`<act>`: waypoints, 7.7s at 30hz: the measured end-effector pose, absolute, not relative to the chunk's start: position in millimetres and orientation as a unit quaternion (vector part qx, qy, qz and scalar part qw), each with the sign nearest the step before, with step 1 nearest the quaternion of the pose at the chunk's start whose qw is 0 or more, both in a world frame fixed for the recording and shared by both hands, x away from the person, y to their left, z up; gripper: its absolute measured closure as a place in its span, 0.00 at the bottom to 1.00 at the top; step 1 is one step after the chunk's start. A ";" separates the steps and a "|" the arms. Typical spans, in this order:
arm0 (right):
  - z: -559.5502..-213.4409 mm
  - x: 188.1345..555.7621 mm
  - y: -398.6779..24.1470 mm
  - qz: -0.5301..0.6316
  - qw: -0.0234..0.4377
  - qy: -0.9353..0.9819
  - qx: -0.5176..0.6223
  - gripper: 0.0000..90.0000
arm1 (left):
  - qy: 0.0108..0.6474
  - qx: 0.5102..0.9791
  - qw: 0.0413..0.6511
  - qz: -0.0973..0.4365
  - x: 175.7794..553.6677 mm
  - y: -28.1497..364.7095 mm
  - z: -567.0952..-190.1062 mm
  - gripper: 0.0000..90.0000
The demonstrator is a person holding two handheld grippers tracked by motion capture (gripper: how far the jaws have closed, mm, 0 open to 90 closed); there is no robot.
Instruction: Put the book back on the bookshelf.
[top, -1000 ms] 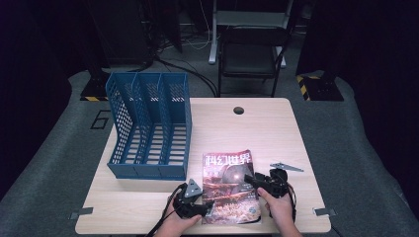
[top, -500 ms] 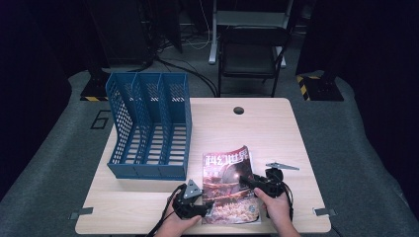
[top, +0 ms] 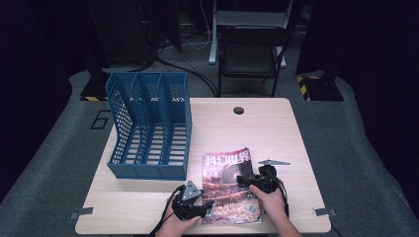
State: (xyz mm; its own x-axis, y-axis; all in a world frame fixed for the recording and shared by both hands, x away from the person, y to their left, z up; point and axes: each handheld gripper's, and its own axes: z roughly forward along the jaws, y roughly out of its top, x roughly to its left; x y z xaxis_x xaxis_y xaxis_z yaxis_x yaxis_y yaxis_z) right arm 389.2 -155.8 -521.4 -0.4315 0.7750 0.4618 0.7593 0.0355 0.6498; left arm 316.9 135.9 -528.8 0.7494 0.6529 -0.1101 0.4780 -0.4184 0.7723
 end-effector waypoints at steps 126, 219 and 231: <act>-479.8 335.9 -163.2 0.577 0.009 0.718 0.388 0.95 | 0.390 0.755 0.527 0.032 360.6 168.8 -468.0 0.77; -495.6 348.8 -158.0 0.462 0.063 0.798 0.381 0.90 | 0.258 0.783 0.555 0.109 321.3 187.7 -394.4 0.93; -494.5 352.3 -144.7 0.462 0.094 0.784 0.405 0.95 | 0.240 0.788 0.556 0.115 314.5 185.1 -392.2 0.93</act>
State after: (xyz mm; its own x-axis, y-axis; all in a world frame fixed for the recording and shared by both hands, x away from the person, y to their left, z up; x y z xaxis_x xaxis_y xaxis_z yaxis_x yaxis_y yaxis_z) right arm 352.3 -144.7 -494.5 -0.6545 0.7213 0.2266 0.5479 0.2460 0.7996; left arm 314.5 185.1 -392.2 0.8582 0.5059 -0.0864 0.2510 -0.2670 0.9304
